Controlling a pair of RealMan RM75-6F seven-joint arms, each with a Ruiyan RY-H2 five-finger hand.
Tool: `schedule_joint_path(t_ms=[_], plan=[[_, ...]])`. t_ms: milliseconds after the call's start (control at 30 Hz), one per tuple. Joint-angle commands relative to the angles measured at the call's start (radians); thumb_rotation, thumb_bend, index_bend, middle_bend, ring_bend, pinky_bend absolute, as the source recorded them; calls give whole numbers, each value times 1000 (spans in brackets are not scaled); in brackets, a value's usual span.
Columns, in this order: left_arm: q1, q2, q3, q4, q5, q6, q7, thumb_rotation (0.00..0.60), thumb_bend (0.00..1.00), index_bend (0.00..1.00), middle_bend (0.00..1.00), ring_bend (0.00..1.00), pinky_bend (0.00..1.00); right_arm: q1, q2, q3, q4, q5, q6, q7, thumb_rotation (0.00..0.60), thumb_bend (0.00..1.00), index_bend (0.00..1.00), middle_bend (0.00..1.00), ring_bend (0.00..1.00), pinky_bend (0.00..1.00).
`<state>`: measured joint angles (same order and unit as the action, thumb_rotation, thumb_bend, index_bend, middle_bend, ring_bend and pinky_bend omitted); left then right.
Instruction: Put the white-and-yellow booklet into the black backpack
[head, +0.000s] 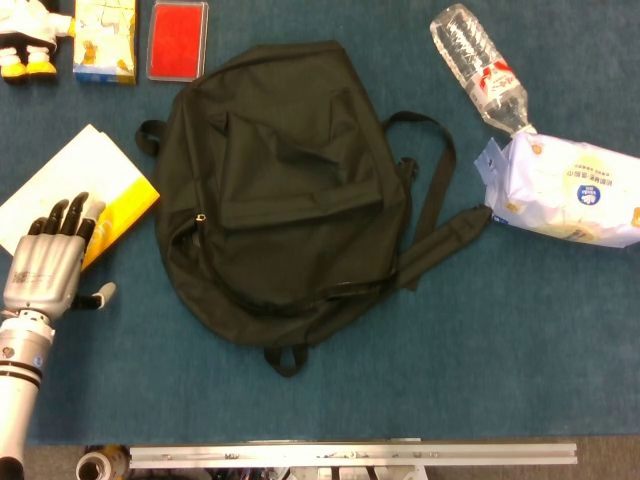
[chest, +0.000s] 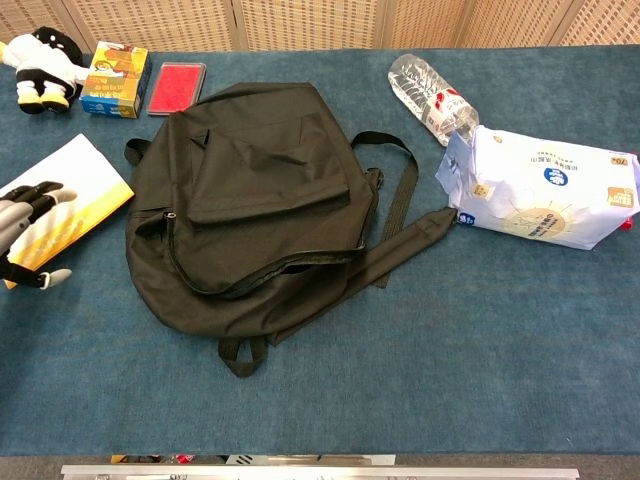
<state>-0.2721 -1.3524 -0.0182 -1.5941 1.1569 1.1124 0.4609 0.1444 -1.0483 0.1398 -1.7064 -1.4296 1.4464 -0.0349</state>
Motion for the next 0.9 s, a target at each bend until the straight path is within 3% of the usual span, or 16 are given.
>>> schedule_joint_path(t_ms=[33, 333, 733, 900], plan=[[-3, -19, -2, 19, -9, 2, -3, 522, 225, 0, 0, 0, 154, -4, 4, -3, -4, -6, 5, 11, 600, 197, 322, 348, 201, 287], [-6, -51, -13, 90, -61, 10, 13, 599, 224, 0, 0, 0, 150, -18, 31, -15, -30, -19, 11, 61, 600, 197, 322, 348, 201, 287], [7, -25, -48, 180, -176, 8, -2, 600, 225, 0, 0, 0, 151, -31, 31, -21, -41, -29, 31, 58, 600, 197, 322, 348, 201, 287], [16, 0, -51, 139, -176, 16, -31, 600, 225, 0, 0, 0, 151, -36, 33, -24, -43, -35, 38, 59, 600, 197, 322, 348, 201, 287]])
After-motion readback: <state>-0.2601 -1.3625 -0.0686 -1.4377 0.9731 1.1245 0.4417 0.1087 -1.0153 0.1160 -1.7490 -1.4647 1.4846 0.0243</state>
